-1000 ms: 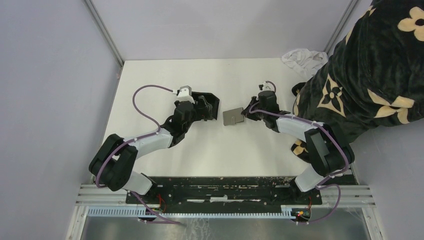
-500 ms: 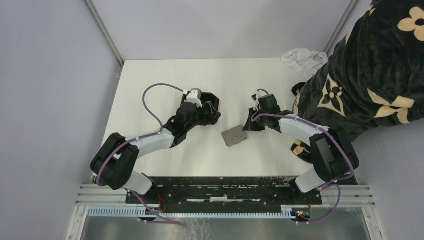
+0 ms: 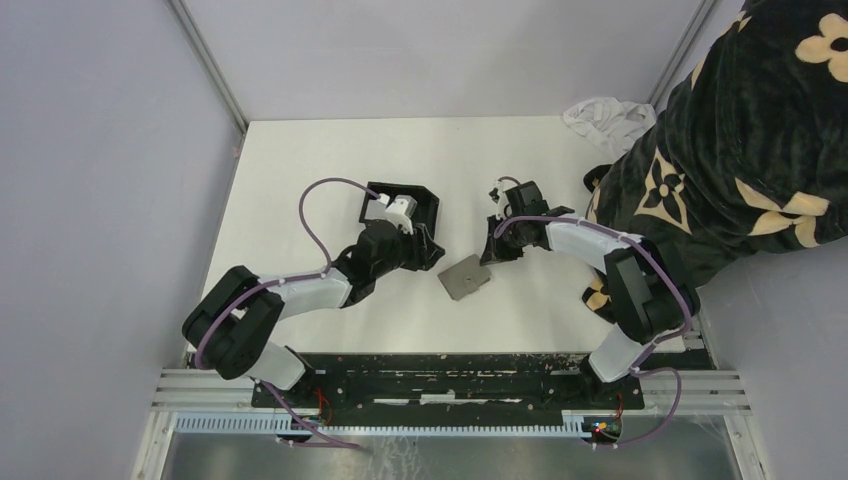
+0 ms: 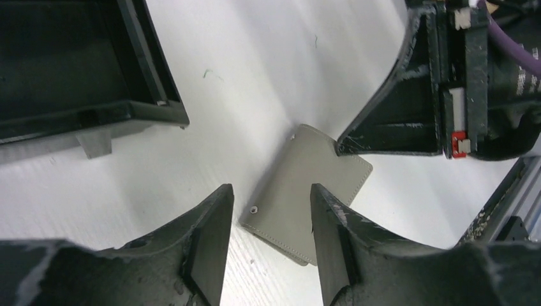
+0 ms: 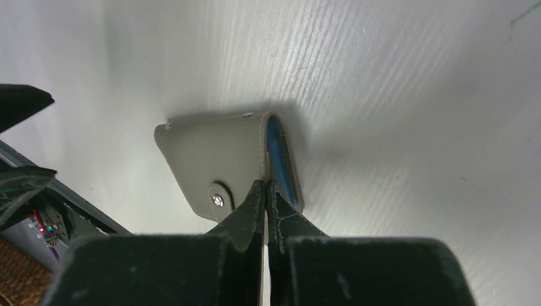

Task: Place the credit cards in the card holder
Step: Place the card holder at the center of the board.

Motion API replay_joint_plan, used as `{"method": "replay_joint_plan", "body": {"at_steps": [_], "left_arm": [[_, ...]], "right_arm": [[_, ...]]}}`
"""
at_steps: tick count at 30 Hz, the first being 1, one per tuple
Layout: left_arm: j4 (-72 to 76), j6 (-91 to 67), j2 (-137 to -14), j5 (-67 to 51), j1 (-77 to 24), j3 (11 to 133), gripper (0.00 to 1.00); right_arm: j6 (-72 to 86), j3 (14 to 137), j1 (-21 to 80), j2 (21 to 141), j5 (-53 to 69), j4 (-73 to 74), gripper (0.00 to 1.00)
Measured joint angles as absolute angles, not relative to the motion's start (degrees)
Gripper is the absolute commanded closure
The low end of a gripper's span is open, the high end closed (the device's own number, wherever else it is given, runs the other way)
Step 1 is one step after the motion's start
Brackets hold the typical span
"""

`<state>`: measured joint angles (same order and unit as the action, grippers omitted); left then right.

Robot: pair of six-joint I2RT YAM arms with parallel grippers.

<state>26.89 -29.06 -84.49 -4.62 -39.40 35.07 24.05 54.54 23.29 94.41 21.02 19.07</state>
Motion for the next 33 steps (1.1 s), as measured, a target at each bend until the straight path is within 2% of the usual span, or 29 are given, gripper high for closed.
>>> {"method": "replay_joint_plan", "body": {"at_steps": [9, 18, 21, 26, 33], "left_arm": [[29.0, -29.1, -89.3, -6.4, -40.9, 33.3, 0.55], [30.2, -29.1, -91.7, -6.1, -42.2, 32.1, 0.56], [30.2, -29.1, -91.9, -5.7, -42.2, 31.5, 0.56], [30.2, -29.1, -91.6, -3.5, -42.2, 30.9, 0.54], [30.5, -29.1, -87.1, 1.5, -42.2, 29.8, 0.53]], "right_arm": [[21.8, 61.5, 24.7, 100.9, 21.0, 21.1, 0.94], [20.4, 67.2, 24.8, 104.2, 20.3, 22.6, 0.63], [20.0, 68.6, 24.8, 104.9, 19.4, 23.3, 0.58], [19.6, 69.6, 25.6, 104.6, 16.1, 24.2, 0.56], [19.7, 67.3, 29.9, 97.7, 4.9, 25.2, 0.60]]}}
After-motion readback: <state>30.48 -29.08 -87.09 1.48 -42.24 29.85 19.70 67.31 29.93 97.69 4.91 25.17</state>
